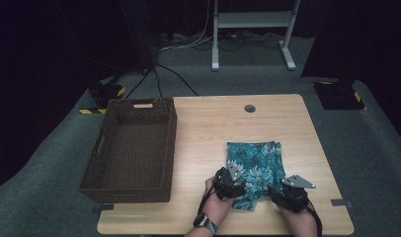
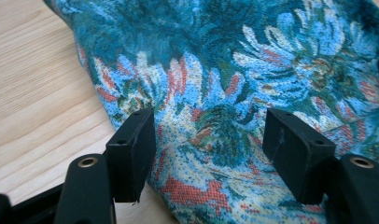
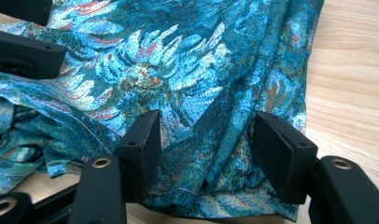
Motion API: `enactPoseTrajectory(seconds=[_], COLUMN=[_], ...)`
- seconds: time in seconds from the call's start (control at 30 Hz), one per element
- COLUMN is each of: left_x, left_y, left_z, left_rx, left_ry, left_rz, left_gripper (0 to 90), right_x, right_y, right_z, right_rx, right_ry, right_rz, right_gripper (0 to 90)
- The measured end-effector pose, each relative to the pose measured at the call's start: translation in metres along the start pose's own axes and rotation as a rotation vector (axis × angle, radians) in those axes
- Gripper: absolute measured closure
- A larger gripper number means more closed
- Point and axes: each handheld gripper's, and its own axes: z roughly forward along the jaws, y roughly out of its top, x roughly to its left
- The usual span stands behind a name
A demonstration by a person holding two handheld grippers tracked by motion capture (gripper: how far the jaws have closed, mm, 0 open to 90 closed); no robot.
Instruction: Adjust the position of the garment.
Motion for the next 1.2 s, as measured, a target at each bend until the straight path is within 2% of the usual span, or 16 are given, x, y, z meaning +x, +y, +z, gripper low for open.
enactPoseTrajectory(seconds=[0.17, 0.23, 0.3, 0.4, 0.5, 0.53, 0.6, 0.7, 0.77, 0.87, 0.97, 1.0, 1.03, 1.1, 1.2], left_x=[0.022, 0.025, 0.040, 0.055, 0.068, 0.068, 0.076, 0.079, 0.079, 0.073, 0.067, 0.067, 0.062, 0.055, 0.047], left_y=[-0.006, -0.007, -0.013, -0.019, -0.024, -0.024, -0.025, -0.022, -0.020, -0.013, -0.008, -0.008, -0.004, 0.002, 0.009], left_z=[-0.006, -0.007, -0.013, -0.020, -0.028, -0.028, -0.034, -0.040, -0.041, -0.046, -0.049, -0.049, -0.051, -0.052, -0.053], left_rx=[0.009, 0.011, 0.014, 0.014, 0.012, 0.012, 0.009, -0.017, -0.028, -0.050, -0.065, -0.065, -0.075, -0.079, -0.083], left_ry=[0.014, 0.017, 0.027, 0.042, 0.052, 0.052, 0.047, 0.043, 0.039, 0.014, 0.001, 0.001, -0.004, -0.011, -0.023], left_rz=[-0.031, -0.040, -0.062, -0.082, -0.116, -0.116, -0.154, -0.187, -0.190, -0.203, -0.207, -0.207, -0.206, -0.203, -0.201], left_gripper=[34.1, 33.1, 32.6, 32.5, 32.5, 32.6, 35.0, 34.9, 33.9, 31.6, 29.1, 29.1, 29.1, 26.6, 25.7], right_x=[0.015, 0.018, 0.030, 0.042, 0.052, 0.052, 0.054, 0.046, 0.042, 0.025, 0.017, 0.010, 0.010, -0.011, -0.026], right_y=[0.008, 0.010, 0.016, 0.021, 0.028, 0.028, 0.030, 0.028, 0.026, 0.019, 0.014, 0.010, 0.010, -0.002, -0.011], right_z=[0.009, 0.011, 0.019, 0.025, 0.032, 0.032, 0.030, 0.024, 0.021, 0.010, 0.005, 0.001, 0.001, -0.006, -0.010], right_rx=[0.001, 0.002, 0.000, -0.001, 0.003, 0.003, -0.015, -0.024, -0.024, -0.015, -0.004, 0.002, 0.002, 0.034, 0.056], right_ry=[0.025, 0.032, 0.050, 0.067, 0.080, 0.080, 0.080, 0.087, 0.085, 0.071, 0.055, 0.038, 0.038, 0.012, -0.012], right_rz=[-0.023, -0.029, -0.046, -0.058, -0.077, -0.077, -0.078, -0.066, -0.057, -0.030, -0.027, -0.024, -0.024, 0.020, 0.052], right_gripper=[41.8, 41.6, 40.6, 39.1, 34.2, 34.2, 28.6, 23.6, 21.5, 13.1, 10.2, 10.2, 8.5, 6.6, 5.5])
